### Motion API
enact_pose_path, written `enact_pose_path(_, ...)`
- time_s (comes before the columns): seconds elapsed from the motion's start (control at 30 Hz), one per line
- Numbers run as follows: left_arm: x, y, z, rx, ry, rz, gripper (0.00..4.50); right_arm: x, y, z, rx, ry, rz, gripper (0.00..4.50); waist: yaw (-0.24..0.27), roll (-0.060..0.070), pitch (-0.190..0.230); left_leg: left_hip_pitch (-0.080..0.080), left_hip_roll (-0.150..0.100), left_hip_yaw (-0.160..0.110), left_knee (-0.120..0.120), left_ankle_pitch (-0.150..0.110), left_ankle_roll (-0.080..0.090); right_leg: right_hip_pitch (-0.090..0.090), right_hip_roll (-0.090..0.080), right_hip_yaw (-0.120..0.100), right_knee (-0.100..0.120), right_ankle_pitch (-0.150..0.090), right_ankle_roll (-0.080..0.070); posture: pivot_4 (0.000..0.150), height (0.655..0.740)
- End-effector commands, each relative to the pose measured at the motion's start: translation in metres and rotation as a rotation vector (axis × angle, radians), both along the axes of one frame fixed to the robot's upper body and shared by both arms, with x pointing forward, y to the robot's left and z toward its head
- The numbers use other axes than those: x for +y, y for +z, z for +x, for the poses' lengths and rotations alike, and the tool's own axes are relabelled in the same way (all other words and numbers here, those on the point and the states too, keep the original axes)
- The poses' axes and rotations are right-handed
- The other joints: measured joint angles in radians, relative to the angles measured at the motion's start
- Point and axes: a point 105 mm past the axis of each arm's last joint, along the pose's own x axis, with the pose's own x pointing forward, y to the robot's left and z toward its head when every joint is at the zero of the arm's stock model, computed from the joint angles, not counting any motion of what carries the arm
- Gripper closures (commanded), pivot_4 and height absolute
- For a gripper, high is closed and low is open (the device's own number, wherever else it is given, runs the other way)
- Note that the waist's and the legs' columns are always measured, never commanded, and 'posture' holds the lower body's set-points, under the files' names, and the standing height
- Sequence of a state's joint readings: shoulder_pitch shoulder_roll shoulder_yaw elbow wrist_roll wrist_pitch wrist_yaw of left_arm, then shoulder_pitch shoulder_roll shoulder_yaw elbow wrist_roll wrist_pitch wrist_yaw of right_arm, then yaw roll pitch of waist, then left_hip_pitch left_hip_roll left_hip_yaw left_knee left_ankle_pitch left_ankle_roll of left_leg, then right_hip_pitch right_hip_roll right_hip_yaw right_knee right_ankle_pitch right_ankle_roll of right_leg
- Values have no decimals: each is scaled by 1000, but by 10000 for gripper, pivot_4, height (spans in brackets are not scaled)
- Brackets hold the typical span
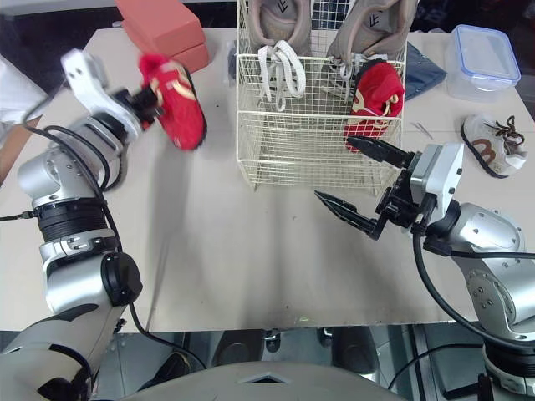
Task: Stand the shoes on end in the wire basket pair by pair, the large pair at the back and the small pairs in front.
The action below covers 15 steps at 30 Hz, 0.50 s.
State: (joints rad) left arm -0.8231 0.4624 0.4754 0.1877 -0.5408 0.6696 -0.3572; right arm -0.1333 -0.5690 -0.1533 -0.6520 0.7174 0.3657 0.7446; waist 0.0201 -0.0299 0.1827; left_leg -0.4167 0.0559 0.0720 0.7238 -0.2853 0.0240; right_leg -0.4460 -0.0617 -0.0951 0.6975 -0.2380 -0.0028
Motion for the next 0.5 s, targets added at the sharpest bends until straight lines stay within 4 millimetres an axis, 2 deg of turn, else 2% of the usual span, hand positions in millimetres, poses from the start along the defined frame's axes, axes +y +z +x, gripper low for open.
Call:
enact_pose_path(0.03, -20, 60, -26, -271, -58, -23, 43810, -1, 15, -3, -73, 16, 62, 0, -1, 0, 0, 0, 0, 0, 0, 0, 0, 0, 0, 0, 0, 0, 0, 1500, 6860)
enact_pose_path(0.27, -59, 93, -39, -519, -38, 72, 43810, -7, 21, 4, -101, -35, 87, 0, -5, 0, 0, 1, -1, 0, 0, 0, 0, 1, 1, -1, 1, 0, 0, 1500, 6860)
enact_pose_path(0.4, -90, 96, -42, -597, -46, 74, 43810, -11, 24, 5, -115, -70, 104, 0, -2, 0, 0, 1, -1, 0, 0, 0, 0, 1, 5, 0, 0, 0, 0, 1500, 6860)
enact_pose_path(0.5, -116, 87, -42, -625, -44, 52, 43810, -15, 24, 4, -124, -109, 116, 0, 0, 0, 0, 1, -1, 0, 0, 0, 0, 1, 5, 0, 0, 0, 0, 1500, 6860)
